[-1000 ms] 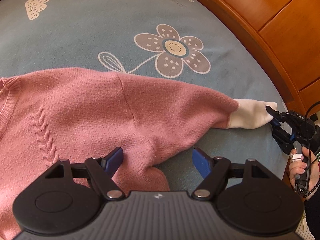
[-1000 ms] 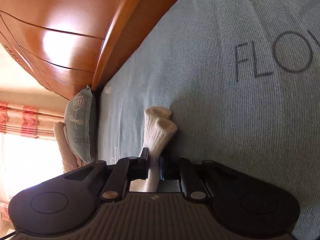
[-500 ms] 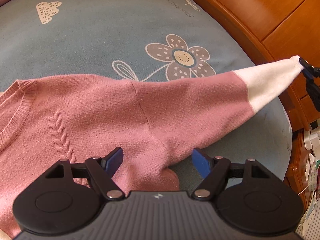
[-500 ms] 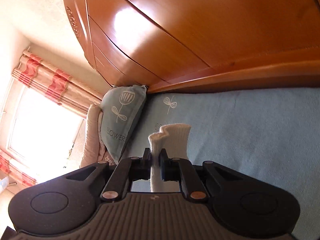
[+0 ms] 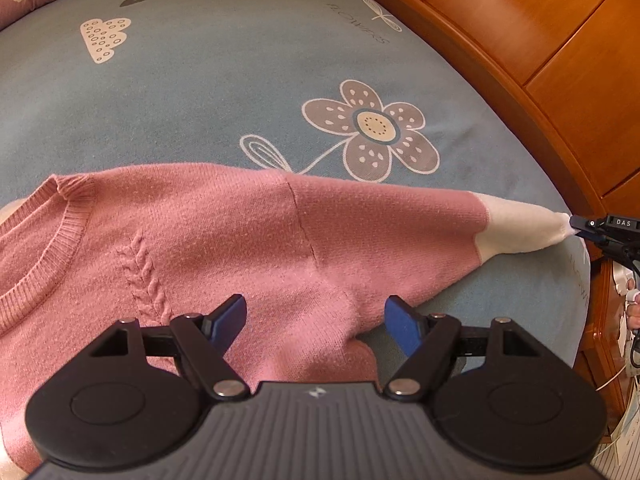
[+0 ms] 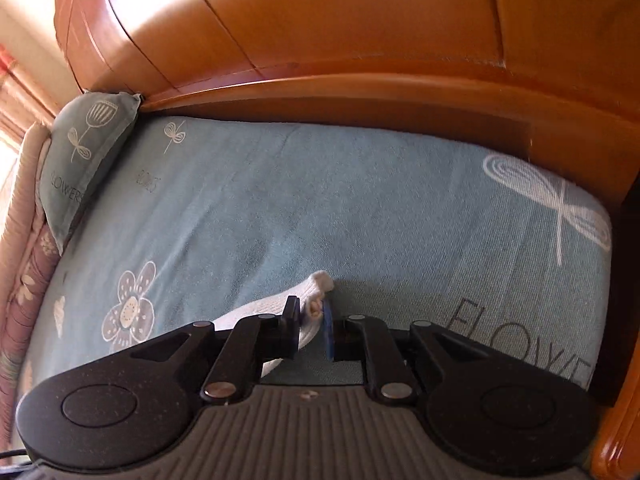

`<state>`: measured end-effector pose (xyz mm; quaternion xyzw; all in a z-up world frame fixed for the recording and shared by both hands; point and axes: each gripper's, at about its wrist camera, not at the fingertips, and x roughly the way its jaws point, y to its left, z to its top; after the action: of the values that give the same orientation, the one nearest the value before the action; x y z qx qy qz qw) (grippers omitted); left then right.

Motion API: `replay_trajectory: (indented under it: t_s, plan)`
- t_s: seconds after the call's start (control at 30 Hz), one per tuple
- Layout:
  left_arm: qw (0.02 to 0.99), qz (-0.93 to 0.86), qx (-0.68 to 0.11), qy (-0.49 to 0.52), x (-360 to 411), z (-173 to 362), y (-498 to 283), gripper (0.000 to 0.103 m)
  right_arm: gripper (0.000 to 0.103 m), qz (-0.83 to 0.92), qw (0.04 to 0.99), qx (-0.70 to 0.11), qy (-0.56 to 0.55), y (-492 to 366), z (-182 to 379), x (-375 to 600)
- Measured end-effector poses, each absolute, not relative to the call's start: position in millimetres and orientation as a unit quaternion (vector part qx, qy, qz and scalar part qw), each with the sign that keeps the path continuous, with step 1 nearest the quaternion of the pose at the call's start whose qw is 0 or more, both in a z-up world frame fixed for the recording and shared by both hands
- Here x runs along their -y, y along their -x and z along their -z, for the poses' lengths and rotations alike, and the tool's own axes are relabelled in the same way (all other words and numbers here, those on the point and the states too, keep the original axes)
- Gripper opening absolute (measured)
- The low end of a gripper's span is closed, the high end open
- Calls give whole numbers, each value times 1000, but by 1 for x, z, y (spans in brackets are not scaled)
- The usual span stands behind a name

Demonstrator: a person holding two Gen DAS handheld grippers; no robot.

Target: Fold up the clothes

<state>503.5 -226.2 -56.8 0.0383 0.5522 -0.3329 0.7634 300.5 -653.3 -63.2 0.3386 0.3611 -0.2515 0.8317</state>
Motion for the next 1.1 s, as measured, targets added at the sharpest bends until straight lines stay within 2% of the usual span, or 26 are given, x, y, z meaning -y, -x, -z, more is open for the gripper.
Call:
replay_trajectory:
  t_s: [0.03,0.17,0.33,0.5,0.77,0.9,1.1]
  plan:
    - [764,336,-550,-36,228,56,-505,75,23,267,836,-362,-313,-306,58,648]
    - [764,363,-532,-37,242,53,-509,75,23,256,862,-341,-273,-323,38,631]
    - [751,402,-523,-21,264,64,-509,75,32,166,869,-356,-302,-334,42,597]
    - [723,394,-567,-22,269,94,-501,75,32,58,858,-405,-311,-357,63,555]
    - [699,414,-582,-27,250,95,-491,76,32,-13,886,-400,-235,-414,53,521]
    - [700,404,-589,-14,250,95,-495,76,32,-35,872,-433,-226,-446,68,525]
    - [715,406,-569,29,231,76,-505,75,31,-49,841,-491,-222,-414,93,522]
